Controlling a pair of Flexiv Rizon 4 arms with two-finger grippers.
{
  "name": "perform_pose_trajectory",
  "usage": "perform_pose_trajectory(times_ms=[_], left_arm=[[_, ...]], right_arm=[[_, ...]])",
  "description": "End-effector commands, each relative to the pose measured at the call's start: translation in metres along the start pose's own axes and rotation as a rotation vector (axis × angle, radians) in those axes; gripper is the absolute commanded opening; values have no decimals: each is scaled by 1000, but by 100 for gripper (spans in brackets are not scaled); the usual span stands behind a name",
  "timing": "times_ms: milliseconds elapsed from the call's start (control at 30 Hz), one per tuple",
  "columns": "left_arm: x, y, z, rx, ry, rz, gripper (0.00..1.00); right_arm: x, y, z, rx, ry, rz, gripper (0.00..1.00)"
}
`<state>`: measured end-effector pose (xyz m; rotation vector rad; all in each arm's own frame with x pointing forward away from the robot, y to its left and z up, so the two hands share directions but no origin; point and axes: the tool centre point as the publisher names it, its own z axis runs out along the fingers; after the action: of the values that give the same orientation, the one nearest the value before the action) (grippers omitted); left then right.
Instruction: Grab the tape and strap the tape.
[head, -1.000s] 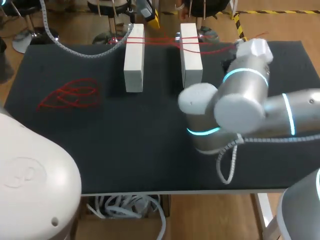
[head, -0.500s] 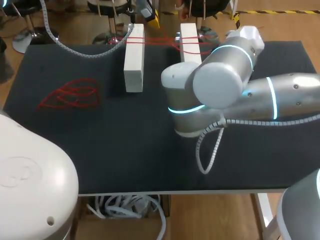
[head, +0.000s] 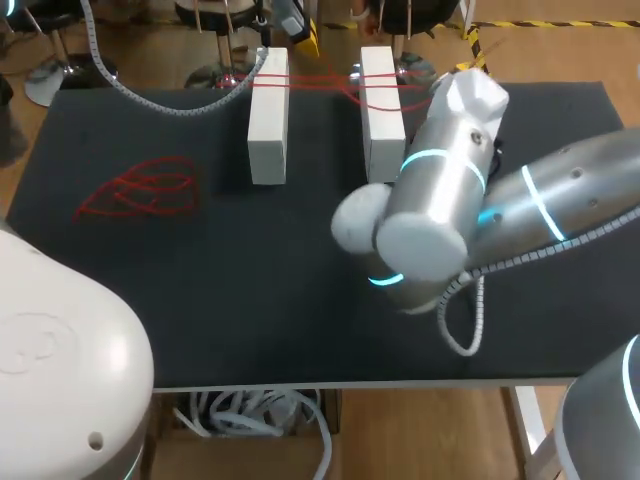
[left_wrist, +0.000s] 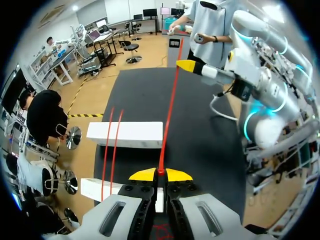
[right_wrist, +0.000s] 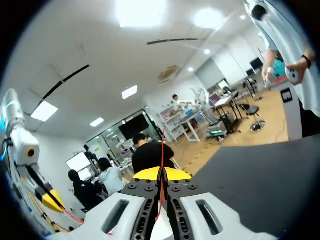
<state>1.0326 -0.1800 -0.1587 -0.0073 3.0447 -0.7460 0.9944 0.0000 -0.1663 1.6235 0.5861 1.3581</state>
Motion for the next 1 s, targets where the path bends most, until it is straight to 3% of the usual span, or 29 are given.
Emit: perform_pose_trajectory(times_ms=[33,667,833,900,967,1000], left_arm=[[0,-1,-1,-6,1,-1,0],[0,-1,-1,-6,1,-1,0],[0,-1,-1,-6,1,-1,0],[0,-1,-1,-6,1,-1,0],[0,-1,-1,-6,1,-1,0],[0,-1,-1,-6,1,-1,0]], right_arm=[[1,-11,0,-180,174,-241,0],[1,-11,0,-180,174,-241,0],[24,-19,-8,-160,39,-526,0],[32,-21,-12,-185,44,-658,0],[38,-18,-14,-157,42,-720,0],[40,-16,-17,-201,66,-744,0]])
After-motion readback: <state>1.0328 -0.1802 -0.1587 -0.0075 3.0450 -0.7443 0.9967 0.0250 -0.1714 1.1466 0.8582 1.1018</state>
